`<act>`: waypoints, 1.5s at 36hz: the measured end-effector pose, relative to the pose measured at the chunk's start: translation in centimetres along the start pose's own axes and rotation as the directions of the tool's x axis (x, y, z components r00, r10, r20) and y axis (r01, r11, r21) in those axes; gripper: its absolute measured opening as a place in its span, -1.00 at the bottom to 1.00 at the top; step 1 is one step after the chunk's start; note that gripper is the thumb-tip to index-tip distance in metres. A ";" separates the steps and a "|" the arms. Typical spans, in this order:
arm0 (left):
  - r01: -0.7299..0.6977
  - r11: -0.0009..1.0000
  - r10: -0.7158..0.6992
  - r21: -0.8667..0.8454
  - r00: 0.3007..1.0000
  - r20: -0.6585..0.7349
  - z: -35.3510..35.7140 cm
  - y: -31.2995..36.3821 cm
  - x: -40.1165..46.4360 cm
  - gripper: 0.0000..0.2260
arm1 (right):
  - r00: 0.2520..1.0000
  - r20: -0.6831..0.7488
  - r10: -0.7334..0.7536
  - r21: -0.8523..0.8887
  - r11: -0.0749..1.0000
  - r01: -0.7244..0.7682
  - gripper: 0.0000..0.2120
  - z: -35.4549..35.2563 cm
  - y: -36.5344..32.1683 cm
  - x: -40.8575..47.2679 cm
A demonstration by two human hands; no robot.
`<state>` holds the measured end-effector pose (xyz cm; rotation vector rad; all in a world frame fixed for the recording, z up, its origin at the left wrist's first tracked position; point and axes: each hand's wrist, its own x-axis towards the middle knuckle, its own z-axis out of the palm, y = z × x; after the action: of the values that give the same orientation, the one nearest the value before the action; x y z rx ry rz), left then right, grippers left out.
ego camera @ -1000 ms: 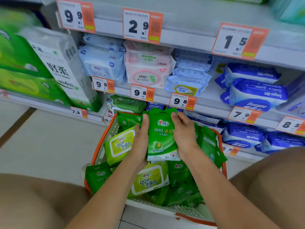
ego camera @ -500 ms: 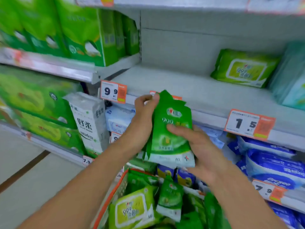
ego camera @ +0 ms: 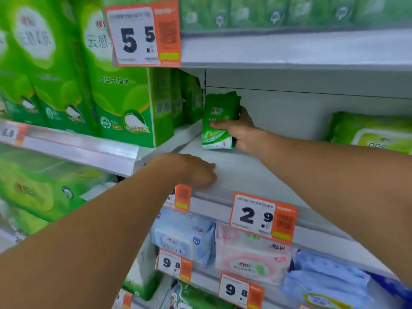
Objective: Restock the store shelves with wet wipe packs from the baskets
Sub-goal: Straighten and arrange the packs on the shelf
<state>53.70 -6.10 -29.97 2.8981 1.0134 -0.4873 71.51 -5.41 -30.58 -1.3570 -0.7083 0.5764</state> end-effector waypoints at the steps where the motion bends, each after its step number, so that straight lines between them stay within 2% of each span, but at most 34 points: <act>1: -0.003 1.000 0.002 0.007 1.000 0.029 -0.2 0.0 0.3 -0.52 | 0.998 0.003 -0.065 -0.098 0.993 0.065 -0.32 0.1 0.9 0.9; 3: 0.008 1.000 -0.008 0.000 0.998 0.063 -0.5 -0.1 0.9 -0.50 | 0.988 0.040 -0.148 -0.293 0.944 0.153 -0.26 -0.1 2.8 2.3; 5: -0.012 1.000 0.011 0.023 0.998 0.067 -0.7 -0.2 1.3 -0.49 | 0.982 0.079 -0.173 -0.492 0.850 0.189 -0.33 -0.5 4.8 4.0; 7: -0.005 0.999 0.003 0.042 0.999 0.049 -0.8 -0.3 1.4 -0.48 | 0.986 0.044 -0.164 -0.615 0.773 0.156 -0.53 -0.4 5.8 5.7; 9: -0.008 0.999 0.007 0.037 1.000 0.025 -0.6 -0.3 1.4 -0.48 | 0.993 -0.025 -0.112 -0.656 0.752 0.069 -0.56 0.0 5.9 7.1; 14: -0.023 0.999 0.023 0.023 1.000 0.020 -0.1 -0.5 1.7 -0.48 | 0.997 -0.072 -0.034 -0.594 0.804 -0.015 -0.35 1.4 5.8 8.7; 17: -0.025 0.999 0.025 0.020 1.000 0.012 0.0 -0.6 1.8 -0.48 | 0.998 -0.051 -0.029 -0.586 0.810 -0.007 -0.36 2.5 6.0 9.1; 20: -0.033 0.999 0.033 0.026 0.999 0.015 0.1 -0.6 2.0 -0.49 | 0.992 -0.105 -0.065 -0.583 0.813 -0.009 -0.41 3.4 6.1 9.3; 25: -0.037 0.998 0.037 0.040 0.999 0.020 -0.1 -0.5 1.9 -0.49 | 0.972 -0.204 -0.113 -0.686 0.725 -0.060 -0.35 3.4 6.1 9.7; 29: -0.033 0.998 0.032 0.053 0.999 0.024 -0.1 -0.5 1.8 -0.49 | 0.975 -0.199 -0.100 -0.647 0.761 -0.054 -0.42 2.8 6.1 9.5; 34: -0.028 0.999 0.028 0.030 1.000 0.000 0.1 -0.5 1.6 -0.50 | 0.984 -0.176 -0.015 -0.597 0.797 -0.095 -0.34 2.3 5.9 9.1; 36: -0.018 1.000 0.018 0.025 1.000 0.002 0.0 -0.5 1.5 -0.50 | 0.982 -0.183 0.035 -0.548 0.826 -0.131 -0.36 1.5 5.5 8.7; 38: -0.009 1.000 0.009 0.027 1.000 0.003 -0.1 -0.4 1.5 -0.50 | 0.984 -0.154 0.089 -0.501 0.851 -0.156 -0.40 0.7 4.6 7.8; 41: -0.008 0.999 0.007 0.034 1.000 0.015 -0.2 -0.4 1.4 -0.49 | 0.983 -0.035 0.183 -0.538 0.825 -0.172 -0.52 -0.4 2.1 4.3; 43: 0.002 1.000 -0.002 0.004 1.000 0.003 0.0 -0.5 1.0 -0.49 | 0.978 0.063 0.200 -0.560 0.818 -0.131 -0.39 -0.9 -0.5 0.1; 45: -0.022 0.998 0.017 -0.058 0.996 -0.082 0.5 -0.6 0.2 -0.52 | 0.982 0.134 0.131 -0.649 0.761 -0.013 -0.32 -1.8 -3.2 -5.1; 47: -0.108 0.990 0.081 -0.090 0.962 -0.262 1.4 -0.3 -1.5 -0.61 | 0.978 0.188 -0.092 -0.727 0.656 0.202 -0.41 -3.2 -4.8 -10.7; 48: -0.154 0.982 0.099 -0.112 0.915 -0.391 2.1 0.2 -2.4 -0.66 | 0.958 0.194 -0.213 -0.694 0.660 0.288 -0.52 -4.1 -4.8 -14.2; 49: -0.213 0.965 0.095 -0.155 0.829 -0.550 3.2 0.9 -3.3 -0.70 | 0.913 0.181 -0.365 -0.630 0.670 0.393 -0.65 -5.1 -4.5 -17.9; 50: -0.292 0.935 0.063 -0.201 0.694 -0.717 4.9 1.8 -4.5 -0.72 | 0.853 0.143 -0.503 -0.561 0.668 0.488 -0.77 -6.1 -3.6 -21.8; 51: -0.389 0.891 0.019 -0.236 0.550 -0.835 7.1 3.1 -6.1 -0.74 | 0.814 0.108 -0.570 -0.500 0.677 0.540 -0.85 -6.9 -2.2 -25.9; 52: -0.480 0.832 -0.031 -0.278 0.460 -0.887 10.0 4.8 -7.8 -0.77 | 0.812 0.103 -0.574 -0.478 0.687 0.546 -0.91 -7.8 -0.1 -29.7; 53: -0.550 0.761 -0.071 -0.344 0.455 -0.887 13.2 6.7 -9.6 -0.81 | 0.841 0.109 -0.531 -0.506 0.698 0.506 -0.93 -9.0 2.7 -32.8; 54: -0.575 0.697 -0.085 -0.430 0.529 -0.845 16.8 8.8 -11.2 -0.84 | 0.887 0.120 -0.446 -0.572 0.699 0.429 -0.92 -10.6 5.9 -35.4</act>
<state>46.06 -22.03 -43.19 2.3770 0.4993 1.1708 55.93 -37.69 -41.43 -1.6763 -1.2149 -0.0742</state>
